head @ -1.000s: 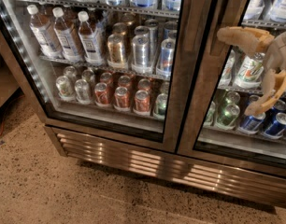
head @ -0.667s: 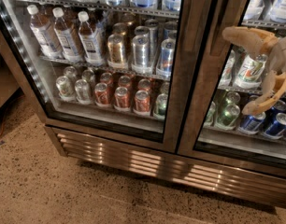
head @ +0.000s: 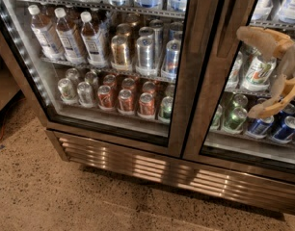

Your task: Open left fridge door

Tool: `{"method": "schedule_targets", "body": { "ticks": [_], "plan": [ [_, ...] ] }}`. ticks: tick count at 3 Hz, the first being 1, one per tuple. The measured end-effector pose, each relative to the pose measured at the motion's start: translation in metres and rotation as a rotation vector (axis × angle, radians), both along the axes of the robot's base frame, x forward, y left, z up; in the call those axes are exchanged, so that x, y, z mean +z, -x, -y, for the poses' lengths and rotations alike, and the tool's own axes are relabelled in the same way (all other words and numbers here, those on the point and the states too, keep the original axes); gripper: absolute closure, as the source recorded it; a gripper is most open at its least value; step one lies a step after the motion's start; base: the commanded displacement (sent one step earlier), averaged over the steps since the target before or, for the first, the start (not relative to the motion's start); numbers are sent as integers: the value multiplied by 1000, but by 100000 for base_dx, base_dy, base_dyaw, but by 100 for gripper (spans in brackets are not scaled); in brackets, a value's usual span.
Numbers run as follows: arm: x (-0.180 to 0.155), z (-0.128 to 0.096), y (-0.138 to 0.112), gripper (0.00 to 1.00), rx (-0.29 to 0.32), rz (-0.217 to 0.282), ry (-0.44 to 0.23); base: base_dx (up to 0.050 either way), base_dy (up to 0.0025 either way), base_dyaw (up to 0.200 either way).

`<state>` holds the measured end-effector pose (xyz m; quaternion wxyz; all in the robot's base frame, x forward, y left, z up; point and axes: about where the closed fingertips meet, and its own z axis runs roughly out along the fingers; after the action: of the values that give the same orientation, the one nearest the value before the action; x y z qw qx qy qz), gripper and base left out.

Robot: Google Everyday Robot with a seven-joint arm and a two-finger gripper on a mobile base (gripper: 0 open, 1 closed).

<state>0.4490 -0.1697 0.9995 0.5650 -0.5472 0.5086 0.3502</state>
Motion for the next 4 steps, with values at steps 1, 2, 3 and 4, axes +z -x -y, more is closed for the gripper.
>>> {"method": "schedule_targets", "body": {
  "ticks": [1,2,3,4],
  "plan": [
    [2,-20,1,0,34,5,47,0,0,0],
    [4,-55,11,0,99,25,127,0,0,0],
    [4,-55,11,0,99,25,127,0,0,0],
    [5,-55,2,0,121,-32,116,0,0,0]
  ]
}}
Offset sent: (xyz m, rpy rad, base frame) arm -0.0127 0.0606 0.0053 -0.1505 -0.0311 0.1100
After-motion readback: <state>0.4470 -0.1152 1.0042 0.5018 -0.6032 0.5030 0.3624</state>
